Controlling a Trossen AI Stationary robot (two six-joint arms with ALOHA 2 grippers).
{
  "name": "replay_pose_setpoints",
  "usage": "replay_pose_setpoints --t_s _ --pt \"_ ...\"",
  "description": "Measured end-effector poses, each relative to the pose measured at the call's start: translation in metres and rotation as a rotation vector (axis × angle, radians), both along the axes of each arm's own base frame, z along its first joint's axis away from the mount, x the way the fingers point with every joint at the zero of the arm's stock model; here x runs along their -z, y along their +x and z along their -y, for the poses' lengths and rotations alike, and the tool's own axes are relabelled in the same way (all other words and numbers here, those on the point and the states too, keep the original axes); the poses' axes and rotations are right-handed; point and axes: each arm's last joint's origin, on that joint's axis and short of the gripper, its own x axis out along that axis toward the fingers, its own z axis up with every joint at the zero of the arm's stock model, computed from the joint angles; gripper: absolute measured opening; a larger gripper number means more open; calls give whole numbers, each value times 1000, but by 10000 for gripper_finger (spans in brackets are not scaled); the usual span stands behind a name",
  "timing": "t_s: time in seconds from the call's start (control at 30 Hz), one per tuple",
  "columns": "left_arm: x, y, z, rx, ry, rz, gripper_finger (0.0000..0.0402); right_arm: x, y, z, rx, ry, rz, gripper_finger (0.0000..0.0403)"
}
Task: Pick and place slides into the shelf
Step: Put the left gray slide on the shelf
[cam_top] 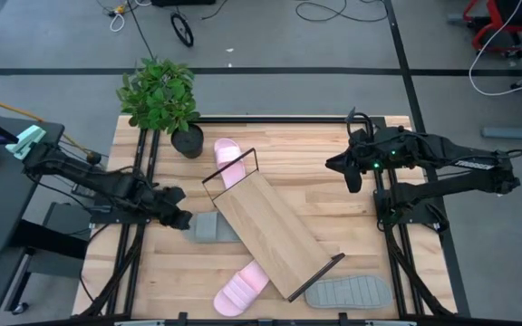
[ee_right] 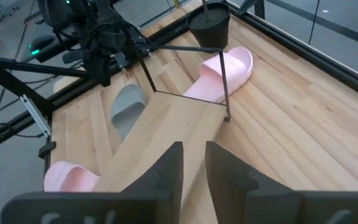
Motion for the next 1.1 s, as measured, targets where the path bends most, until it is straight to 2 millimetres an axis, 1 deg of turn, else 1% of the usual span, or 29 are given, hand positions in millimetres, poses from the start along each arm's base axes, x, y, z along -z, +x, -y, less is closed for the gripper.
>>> replay_pose_setpoints --t_s 0.1,0.23,0.33,0.5,0.63,0.87,1.1 --pt "7 3 3 -18 -56 56 114 0 0 0 4 -2 -4 92" --pt "15 3 4 -24 -75 61 157 0 0 0 9 -5 -4 107" --pt "20 1 3 -23 -66 47 190 0 0 0 9 -5 -4 118" --pt "25 0 1 -73 -14 50 244 0 0 0 10 -5 -4 130" --pt "27 0 0 -87 5 49 278 0 0 0 14 2 -3 136" --pt "27 -1 -2 -127 52 58 311 0 0 1 43 -12 -4 138" --pt "27 0 -2 -136 49 61 311 1 1 1 50 1 -5 139"
